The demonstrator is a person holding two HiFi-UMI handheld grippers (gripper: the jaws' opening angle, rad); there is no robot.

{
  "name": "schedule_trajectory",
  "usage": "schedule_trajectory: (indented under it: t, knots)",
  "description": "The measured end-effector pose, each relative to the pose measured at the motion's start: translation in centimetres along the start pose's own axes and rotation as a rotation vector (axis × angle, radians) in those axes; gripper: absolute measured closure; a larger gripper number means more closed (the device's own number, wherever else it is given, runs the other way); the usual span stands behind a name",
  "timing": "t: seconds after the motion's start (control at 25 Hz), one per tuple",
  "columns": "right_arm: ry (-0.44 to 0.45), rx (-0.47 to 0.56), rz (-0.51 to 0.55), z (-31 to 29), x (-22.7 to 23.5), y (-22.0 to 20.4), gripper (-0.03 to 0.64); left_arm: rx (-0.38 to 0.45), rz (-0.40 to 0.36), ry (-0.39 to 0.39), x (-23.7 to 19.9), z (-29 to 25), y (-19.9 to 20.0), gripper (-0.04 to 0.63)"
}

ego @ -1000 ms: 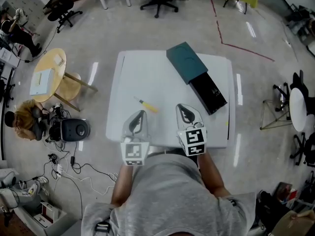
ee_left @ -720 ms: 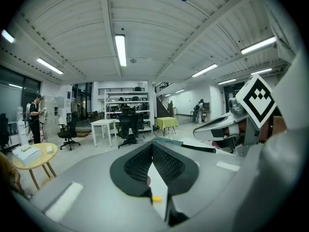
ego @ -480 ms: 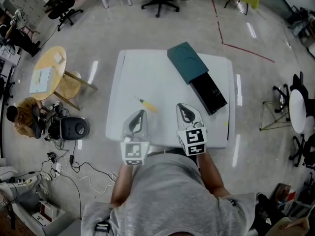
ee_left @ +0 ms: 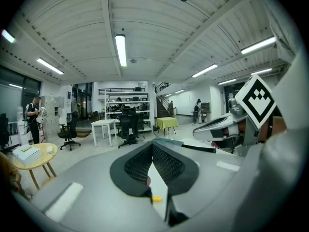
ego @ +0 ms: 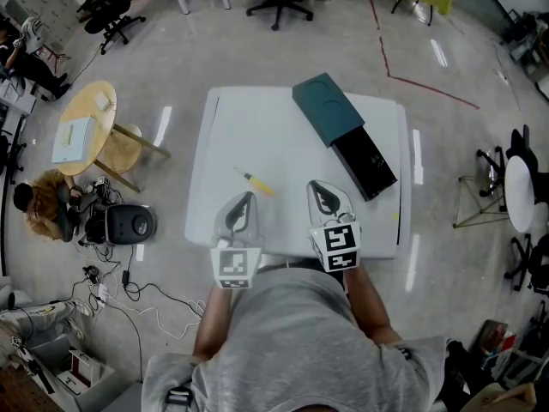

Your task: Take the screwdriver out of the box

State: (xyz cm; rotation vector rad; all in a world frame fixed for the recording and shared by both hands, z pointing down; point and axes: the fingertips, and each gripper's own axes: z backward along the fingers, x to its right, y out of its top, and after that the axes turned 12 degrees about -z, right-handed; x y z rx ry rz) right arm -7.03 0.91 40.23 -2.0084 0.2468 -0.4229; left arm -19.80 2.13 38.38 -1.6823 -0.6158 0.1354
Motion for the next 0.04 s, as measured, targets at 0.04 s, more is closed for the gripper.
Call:
schedule_trajectory:
  t: [0.04]
  knots:
    - [0.0, -0.001, 0.0, 0.0, -0.01, -0.04, 0.614, -0.001, 0.0, 0.0, 0.0, 0.01, -0.03, 0.583]
